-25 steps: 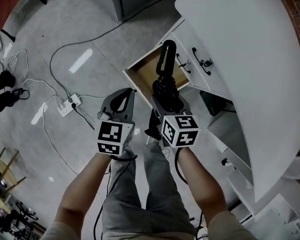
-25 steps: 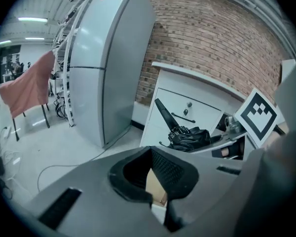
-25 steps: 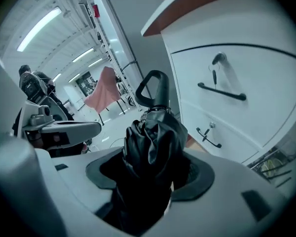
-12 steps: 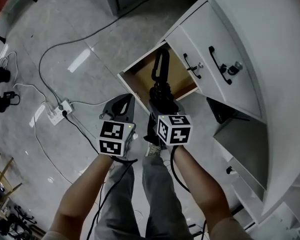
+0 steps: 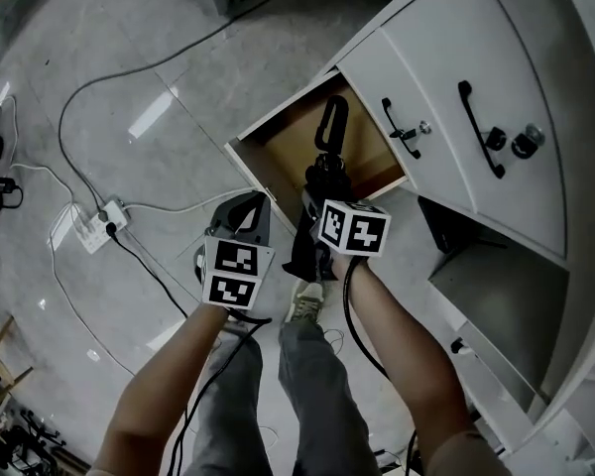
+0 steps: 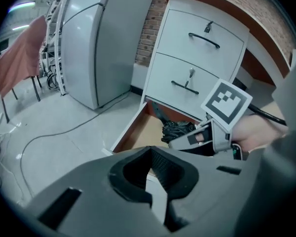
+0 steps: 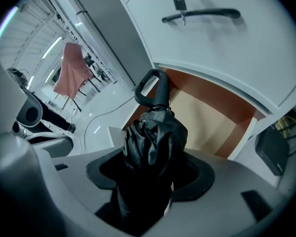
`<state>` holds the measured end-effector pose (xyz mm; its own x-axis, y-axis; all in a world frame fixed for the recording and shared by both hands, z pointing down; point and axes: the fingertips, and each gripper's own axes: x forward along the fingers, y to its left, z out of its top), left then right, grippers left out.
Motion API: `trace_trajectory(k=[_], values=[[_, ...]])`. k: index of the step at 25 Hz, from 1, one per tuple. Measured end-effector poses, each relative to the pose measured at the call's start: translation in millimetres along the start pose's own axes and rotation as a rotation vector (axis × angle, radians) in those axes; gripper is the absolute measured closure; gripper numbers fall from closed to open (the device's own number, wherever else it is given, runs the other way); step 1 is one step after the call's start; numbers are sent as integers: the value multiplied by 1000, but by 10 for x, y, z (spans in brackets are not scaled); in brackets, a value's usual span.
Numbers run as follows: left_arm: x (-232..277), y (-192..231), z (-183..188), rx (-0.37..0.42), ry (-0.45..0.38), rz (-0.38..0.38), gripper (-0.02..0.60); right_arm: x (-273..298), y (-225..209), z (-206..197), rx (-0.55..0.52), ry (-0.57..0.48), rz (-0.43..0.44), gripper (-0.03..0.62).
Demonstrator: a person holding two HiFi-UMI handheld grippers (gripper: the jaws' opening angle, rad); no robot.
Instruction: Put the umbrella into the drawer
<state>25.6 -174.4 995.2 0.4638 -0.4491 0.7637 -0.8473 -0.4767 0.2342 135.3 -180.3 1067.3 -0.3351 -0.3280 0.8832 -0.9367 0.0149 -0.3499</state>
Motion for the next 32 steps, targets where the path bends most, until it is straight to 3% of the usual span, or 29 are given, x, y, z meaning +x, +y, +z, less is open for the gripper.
trace_trajectory(k=[6, 12, 17, 21, 26, 32], values=[[282, 100, -156, 33, 8, -10, 574, 372, -236, 143, -2, 26, -47, 324], [426, 255, -191, -14, -18, 3, 574, 683, -531, 288, -12, 34, -67, 324], [393, 282, -310, -48, 17, 10, 574, 861, -669, 255, -53, -4, -133, 324], [474, 181, -385, -23, 7, -23, 574, 964, -715, 222, 15, -41, -127, 322], [506, 86, -462, -43, 33, -54, 574, 1057, -718, 177, -2, -61, -112, 315], [442, 12, -404, -16, 36, -68, 574, 838, -710, 143, 23, -54, -125, 293]])
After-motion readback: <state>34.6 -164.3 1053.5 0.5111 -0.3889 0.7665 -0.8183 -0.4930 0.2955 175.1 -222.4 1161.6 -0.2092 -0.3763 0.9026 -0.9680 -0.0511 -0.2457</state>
